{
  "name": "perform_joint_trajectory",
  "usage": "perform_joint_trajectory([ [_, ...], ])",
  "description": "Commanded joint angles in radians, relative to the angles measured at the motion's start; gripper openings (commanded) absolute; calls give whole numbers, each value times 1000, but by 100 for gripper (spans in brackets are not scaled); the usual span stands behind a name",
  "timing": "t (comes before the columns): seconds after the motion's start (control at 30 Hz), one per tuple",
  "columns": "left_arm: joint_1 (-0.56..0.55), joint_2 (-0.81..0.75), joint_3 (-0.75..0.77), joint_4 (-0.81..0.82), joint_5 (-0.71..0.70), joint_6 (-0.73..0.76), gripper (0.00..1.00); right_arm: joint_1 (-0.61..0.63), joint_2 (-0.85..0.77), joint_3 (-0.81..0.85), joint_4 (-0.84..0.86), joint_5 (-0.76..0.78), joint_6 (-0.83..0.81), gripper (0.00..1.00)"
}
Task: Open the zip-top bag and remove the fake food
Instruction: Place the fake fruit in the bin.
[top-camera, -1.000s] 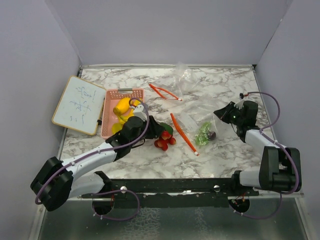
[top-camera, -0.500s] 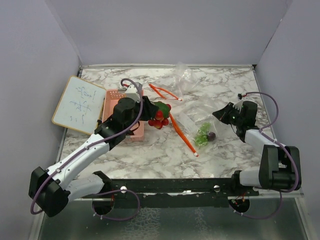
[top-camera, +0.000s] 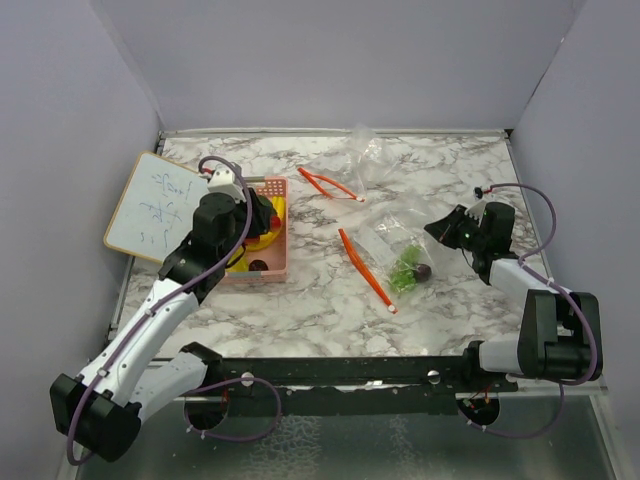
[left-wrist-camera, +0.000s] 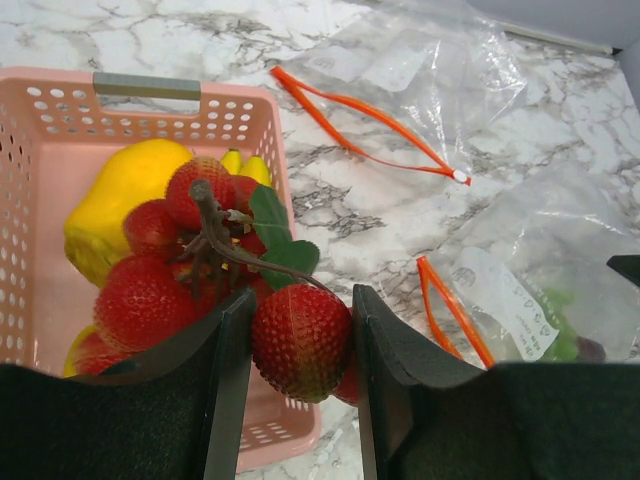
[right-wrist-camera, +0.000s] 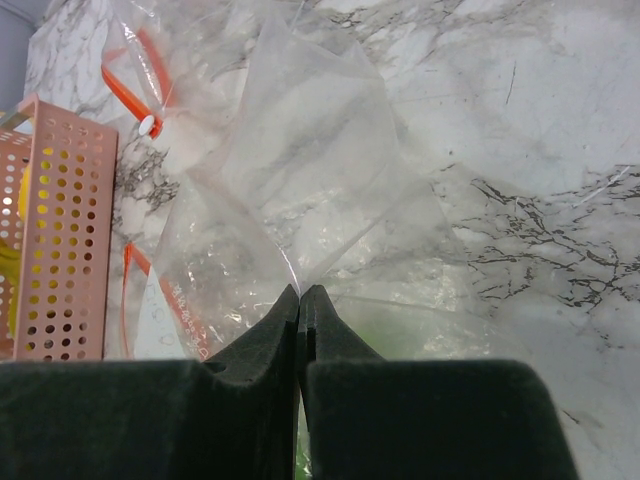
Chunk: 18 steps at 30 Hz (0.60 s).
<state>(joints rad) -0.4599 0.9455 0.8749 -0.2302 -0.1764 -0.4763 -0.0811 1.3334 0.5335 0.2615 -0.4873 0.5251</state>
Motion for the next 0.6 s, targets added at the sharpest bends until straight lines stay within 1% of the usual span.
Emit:
perform_joint_trajectory([
  [0.0,10,-27,-69,-9,20,8,37,-6,-11,0,1,-32,-24,2],
  [0.07,13,-35,-94,-2,21,3,43,-7,-15,0,0,-39,-29,2],
  [0.1,15,-37,-100,0,19,3,52,-6,-16,2,-2,-40,-31,2],
  [0.2,16,-38,-100,-9,3,1,85,-7,-19,1,-6,-47,-31,2],
  [0.23,16,-36,-97,-12,-1,1,94,-6,-19,2,-7,-52,-33,2],
  [0.27,16,-34,-94,-12,-3,2,98,-6,-19,1,-6,-56,-31,2],
  [0.37,17,-35,-82,-3,11,4,99,-6,-23,-1,-4,-66,-27,2],
  [0.4,15,-39,-80,5,20,2,98,-6,-25,-1,-5,-68,-27,2],
  [0.5,17,-59,-79,49,73,-17,91,-6,-38,5,-12,-75,-22,2],
  [0.57,13,-52,-84,83,139,-40,84,-6,-53,11,-17,-81,-14,2],
])
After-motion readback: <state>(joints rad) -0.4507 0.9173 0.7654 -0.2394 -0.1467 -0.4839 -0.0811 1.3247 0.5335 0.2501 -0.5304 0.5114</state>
